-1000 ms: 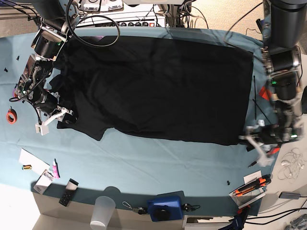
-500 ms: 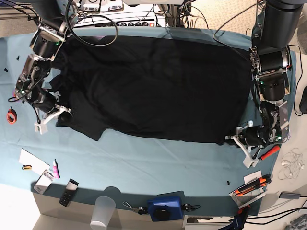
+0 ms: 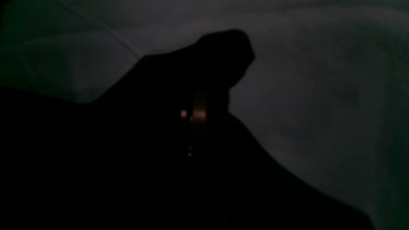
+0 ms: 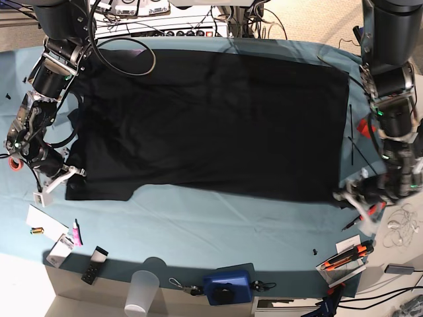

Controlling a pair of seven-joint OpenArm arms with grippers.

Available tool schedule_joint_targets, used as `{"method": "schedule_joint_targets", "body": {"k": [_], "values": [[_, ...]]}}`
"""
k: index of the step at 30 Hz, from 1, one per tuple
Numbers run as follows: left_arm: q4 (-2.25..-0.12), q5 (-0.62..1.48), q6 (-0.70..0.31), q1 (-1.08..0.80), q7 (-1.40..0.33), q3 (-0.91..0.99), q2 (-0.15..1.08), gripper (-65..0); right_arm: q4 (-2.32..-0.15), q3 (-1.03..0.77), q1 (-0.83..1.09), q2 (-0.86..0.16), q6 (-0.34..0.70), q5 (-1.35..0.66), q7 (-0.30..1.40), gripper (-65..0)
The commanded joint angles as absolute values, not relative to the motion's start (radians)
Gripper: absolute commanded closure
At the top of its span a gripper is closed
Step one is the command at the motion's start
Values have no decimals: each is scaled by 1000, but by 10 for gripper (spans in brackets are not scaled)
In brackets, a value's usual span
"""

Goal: Layout the t-shirt on the table in an organized manner, then fold the t-shirt properly
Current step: 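Lift the hem with both grippers and fold it over toward the collar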

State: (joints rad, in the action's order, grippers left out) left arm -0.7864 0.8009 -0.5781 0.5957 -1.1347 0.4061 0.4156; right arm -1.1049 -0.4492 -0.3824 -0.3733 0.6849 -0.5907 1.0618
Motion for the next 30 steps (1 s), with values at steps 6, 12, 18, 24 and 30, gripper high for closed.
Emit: {"method": "schedule_joint_targets", "body": {"k": [6, 12, 18, 24, 30], "values": [[-802, 979, -657, 628, -1326, 577, 432, 0, -1140, -452, -407, -393, 698, -655, 1072, 0], [-802, 1089, -657, 580, -1396, 671, 433, 0, -1301, -452, -335, -393, 698, -749, 1147, 0], [-805, 1206, -657, 459, -1396, 671, 434, 0, -1489, -453, -185, -393, 698, -765, 1163, 0], [-855, 1398, -656, 351, -1396, 671, 435, 0, -1586, -454, -43, -393, 698, -820, 1160, 0], [-1002, 1425, -624, 279, -1396, 671, 448, 0, -1671, -481, 44, -393, 698, -823, 1168, 0]]}}
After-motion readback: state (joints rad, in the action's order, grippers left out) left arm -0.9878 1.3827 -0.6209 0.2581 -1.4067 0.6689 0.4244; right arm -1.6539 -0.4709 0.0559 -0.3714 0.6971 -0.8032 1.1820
